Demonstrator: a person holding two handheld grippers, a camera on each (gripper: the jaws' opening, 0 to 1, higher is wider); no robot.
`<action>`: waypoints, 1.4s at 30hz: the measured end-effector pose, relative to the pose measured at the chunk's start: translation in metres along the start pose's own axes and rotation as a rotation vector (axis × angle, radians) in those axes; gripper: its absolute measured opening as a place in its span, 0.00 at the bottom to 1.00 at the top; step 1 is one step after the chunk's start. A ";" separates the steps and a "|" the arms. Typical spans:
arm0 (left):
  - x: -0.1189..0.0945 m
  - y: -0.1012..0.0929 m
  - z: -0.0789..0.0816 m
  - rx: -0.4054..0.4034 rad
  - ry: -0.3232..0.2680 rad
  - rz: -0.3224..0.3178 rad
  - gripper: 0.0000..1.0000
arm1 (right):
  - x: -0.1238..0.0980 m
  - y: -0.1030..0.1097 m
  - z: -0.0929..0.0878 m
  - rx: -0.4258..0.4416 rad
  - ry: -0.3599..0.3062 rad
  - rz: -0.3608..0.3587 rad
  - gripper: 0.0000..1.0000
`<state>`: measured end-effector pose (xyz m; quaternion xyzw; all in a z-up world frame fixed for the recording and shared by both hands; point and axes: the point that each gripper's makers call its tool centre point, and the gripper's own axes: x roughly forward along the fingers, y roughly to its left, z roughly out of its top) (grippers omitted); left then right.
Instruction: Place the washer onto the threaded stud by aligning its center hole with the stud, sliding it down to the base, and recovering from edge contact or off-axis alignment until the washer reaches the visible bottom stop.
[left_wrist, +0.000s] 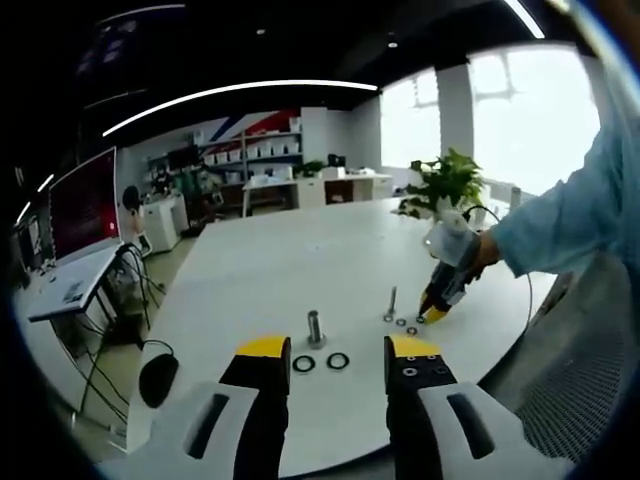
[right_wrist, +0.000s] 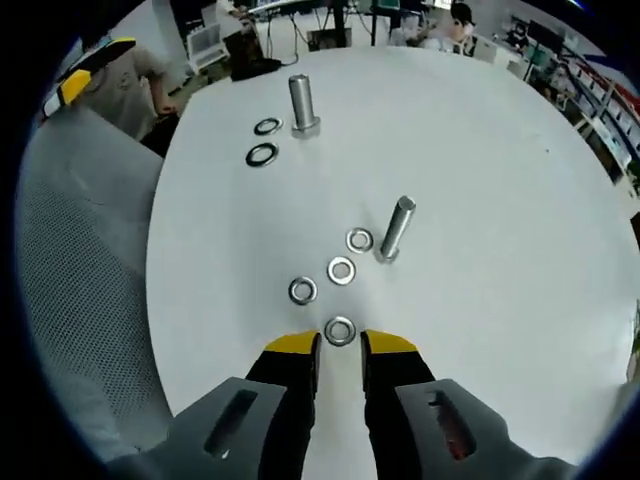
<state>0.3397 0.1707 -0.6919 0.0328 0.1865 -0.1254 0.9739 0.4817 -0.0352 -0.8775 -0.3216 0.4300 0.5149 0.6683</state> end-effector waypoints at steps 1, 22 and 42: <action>0.000 0.000 0.000 -0.001 -0.001 0.000 0.35 | 0.001 -0.001 0.000 -0.008 0.002 -0.006 0.16; 0.000 0.001 0.000 -0.004 -0.002 0.004 0.35 | 0.002 -0.003 0.006 -0.020 -0.012 -0.033 0.15; 0.000 0.001 0.000 -0.003 -0.003 0.003 0.35 | -0.012 -0.004 0.015 -0.052 -0.021 -0.034 0.14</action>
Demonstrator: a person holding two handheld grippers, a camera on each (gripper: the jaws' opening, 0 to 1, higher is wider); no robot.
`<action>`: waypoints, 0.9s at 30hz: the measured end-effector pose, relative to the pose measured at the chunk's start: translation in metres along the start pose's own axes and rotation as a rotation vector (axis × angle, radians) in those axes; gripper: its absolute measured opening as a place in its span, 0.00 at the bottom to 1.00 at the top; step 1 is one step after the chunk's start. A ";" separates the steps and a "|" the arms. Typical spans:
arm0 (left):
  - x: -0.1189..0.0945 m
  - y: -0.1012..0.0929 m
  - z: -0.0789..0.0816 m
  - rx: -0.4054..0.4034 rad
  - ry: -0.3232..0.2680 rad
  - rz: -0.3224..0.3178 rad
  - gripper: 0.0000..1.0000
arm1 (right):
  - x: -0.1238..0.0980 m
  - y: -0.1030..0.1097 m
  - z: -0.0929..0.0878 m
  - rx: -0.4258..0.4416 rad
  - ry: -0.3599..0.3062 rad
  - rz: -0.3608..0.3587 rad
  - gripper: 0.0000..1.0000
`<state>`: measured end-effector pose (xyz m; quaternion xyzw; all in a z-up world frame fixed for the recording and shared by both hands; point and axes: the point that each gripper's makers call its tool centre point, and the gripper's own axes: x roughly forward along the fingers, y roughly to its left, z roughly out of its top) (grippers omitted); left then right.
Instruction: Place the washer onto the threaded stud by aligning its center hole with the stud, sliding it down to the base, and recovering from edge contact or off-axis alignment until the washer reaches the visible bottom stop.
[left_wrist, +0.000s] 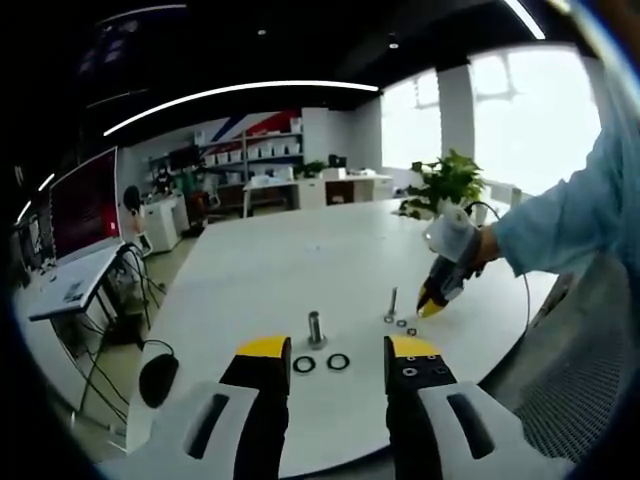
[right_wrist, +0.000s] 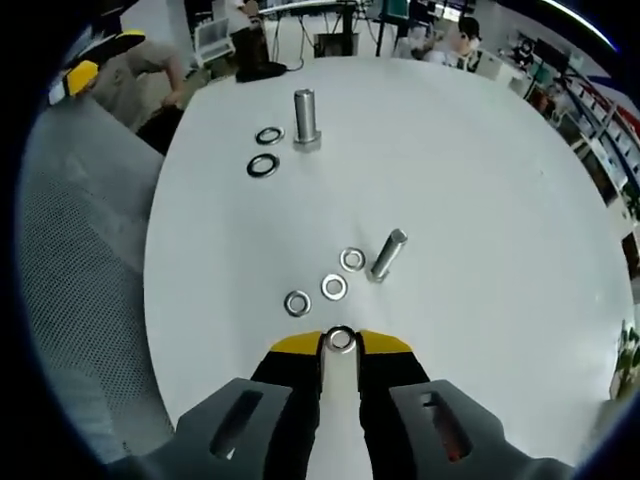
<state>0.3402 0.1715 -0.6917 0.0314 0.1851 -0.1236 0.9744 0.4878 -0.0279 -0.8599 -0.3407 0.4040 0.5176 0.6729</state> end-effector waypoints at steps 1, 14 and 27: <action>0.000 0.000 0.000 -0.001 -0.001 0.000 0.35 | 0.000 0.000 0.000 -0.003 0.001 -0.002 0.14; 0.001 0.000 -0.002 0.002 0.005 -0.004 0.35 | -0.016 -0.008 0.012 -0.021 -0.029 -0.024 0.14; 0.000 -0.001 -0.001 0.002 0.006 -0.004 0.35 | -0.027 -0.020 0.031 -0.048 -0.078 -0.088 0.14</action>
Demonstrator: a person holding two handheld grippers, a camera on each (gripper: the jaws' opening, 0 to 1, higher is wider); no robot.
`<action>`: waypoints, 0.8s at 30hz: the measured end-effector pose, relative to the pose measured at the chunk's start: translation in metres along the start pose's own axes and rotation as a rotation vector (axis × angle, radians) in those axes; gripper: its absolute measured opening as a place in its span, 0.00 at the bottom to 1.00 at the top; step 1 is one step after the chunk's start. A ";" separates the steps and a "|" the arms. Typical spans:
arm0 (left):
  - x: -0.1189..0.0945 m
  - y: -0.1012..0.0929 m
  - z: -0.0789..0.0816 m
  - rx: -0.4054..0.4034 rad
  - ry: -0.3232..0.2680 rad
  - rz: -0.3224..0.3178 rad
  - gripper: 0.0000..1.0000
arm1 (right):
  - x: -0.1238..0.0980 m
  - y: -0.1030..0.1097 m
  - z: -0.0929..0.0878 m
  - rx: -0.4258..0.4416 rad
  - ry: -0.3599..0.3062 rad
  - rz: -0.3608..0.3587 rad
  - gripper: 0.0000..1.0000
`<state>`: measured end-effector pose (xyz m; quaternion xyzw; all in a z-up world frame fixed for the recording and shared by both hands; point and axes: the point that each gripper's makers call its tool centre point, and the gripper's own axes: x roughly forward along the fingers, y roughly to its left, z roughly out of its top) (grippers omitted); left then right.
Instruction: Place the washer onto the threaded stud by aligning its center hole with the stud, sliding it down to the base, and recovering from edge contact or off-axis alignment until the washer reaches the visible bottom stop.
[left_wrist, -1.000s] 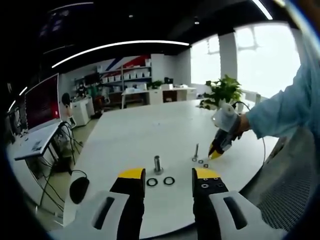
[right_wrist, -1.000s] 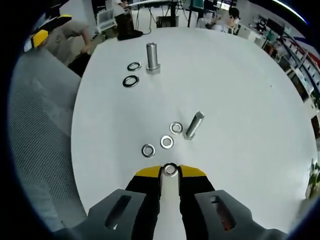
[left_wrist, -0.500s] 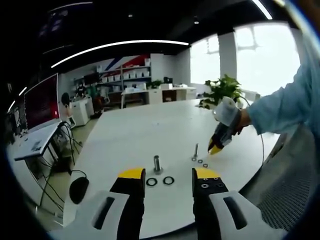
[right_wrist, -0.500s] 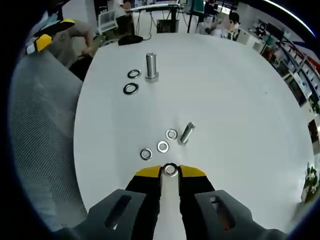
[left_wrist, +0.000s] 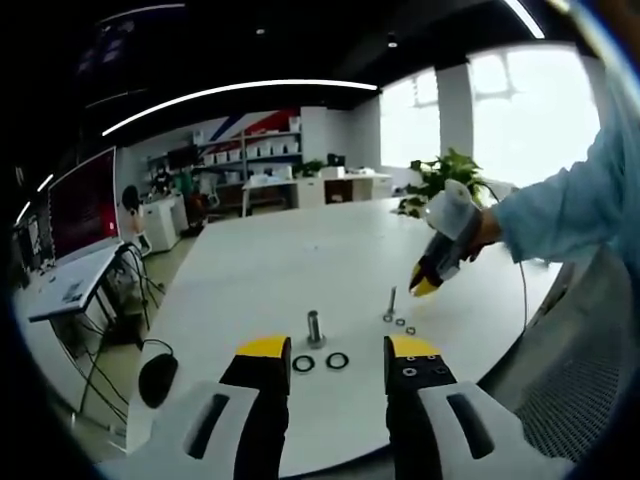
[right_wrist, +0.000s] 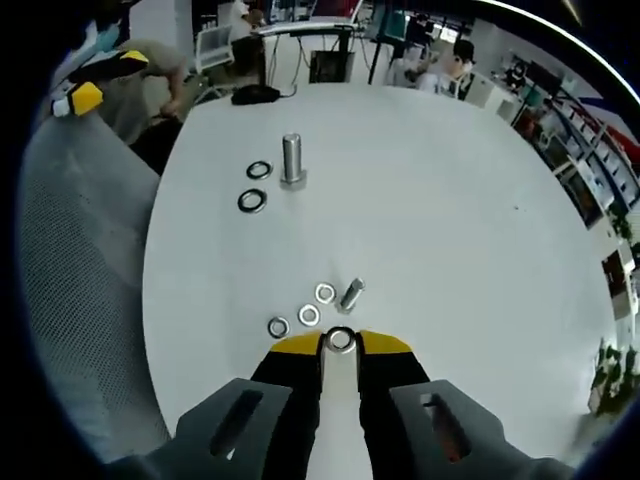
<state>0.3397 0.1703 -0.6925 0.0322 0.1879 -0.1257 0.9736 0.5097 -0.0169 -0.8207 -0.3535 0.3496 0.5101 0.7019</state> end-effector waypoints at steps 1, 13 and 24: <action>0.000 0.000 0.000 0.000 0.000 0.000 0.35 | 0.000 -0.001 0.001 0.000 -0.003 -0.002 0.14; 0.000 0.000 0.001 0.000 -0.001 0.002 0.35 | -0.004 -0.009 0.025 -0.023 -0.073 -0.037 0.14; 0.000 0.001 0.001 -0.001 -0.002 0.004 0.35 | 0.003 -0.008 0.035 -0.052 -0.082 -0.037 0.14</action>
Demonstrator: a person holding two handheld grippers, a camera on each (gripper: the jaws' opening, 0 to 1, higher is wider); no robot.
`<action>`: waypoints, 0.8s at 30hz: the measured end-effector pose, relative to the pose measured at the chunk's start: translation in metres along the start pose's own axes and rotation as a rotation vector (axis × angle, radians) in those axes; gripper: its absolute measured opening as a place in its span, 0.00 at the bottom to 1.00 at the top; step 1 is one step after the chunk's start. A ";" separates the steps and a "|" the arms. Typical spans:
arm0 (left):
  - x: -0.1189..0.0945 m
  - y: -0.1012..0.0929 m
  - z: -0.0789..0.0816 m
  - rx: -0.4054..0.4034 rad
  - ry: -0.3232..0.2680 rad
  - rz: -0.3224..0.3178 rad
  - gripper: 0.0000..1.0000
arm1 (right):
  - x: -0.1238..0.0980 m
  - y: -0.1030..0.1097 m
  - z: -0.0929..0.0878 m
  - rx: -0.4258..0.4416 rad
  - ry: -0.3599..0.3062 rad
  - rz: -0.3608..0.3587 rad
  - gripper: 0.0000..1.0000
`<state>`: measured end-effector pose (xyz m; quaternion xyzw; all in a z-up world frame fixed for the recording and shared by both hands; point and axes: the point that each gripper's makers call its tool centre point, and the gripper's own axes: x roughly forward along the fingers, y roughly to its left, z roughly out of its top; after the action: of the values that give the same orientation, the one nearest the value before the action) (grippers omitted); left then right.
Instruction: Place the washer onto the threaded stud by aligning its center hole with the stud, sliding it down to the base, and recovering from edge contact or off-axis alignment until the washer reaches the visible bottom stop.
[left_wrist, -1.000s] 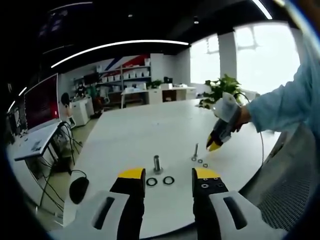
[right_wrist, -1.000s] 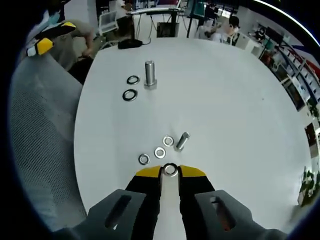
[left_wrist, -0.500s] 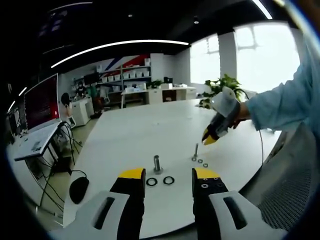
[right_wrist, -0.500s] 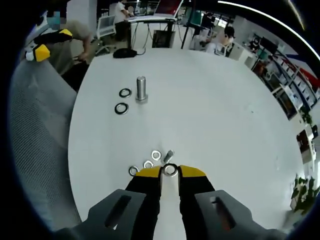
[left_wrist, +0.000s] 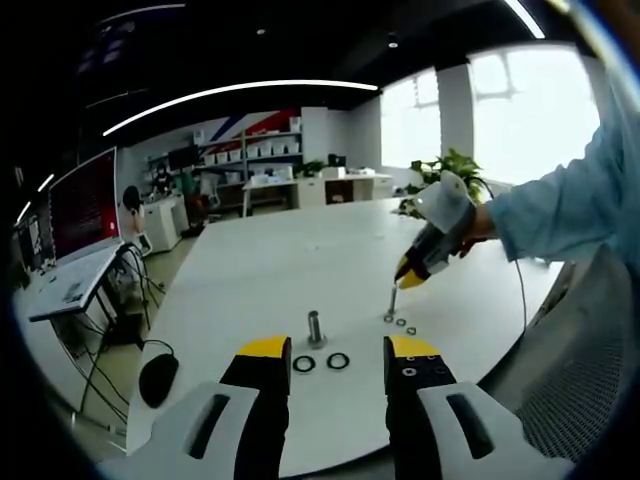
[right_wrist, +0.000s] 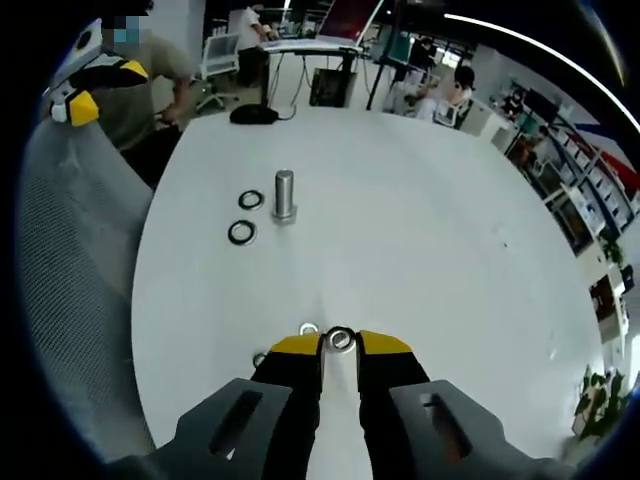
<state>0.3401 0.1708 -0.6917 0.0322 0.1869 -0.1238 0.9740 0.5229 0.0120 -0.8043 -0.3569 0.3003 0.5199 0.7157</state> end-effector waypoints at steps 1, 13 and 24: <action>0.000 0.000 0.000 0.000 0.000 0.000 0.35 | 0.001 0.000 0.000 0.003 0.002 0.003 0.14; 0.000 0.000 -0.001 0.001 0.003 0.001 0.34 | 0.010 0.001 -0.006 -0.026 0.051 0.007 0.14; 0.000 0.001 -0.001 0.000 0.003 0.002 0.34 | 0.016 0.002 -0.006 -0.029 0.064 0.013 0.14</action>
<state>0.3401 0.1715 -0.6928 0.0325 0.1885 -0.1226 0.9738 0.5254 0.0157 -0.8204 -0.3816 0.3178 0.5173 0.6970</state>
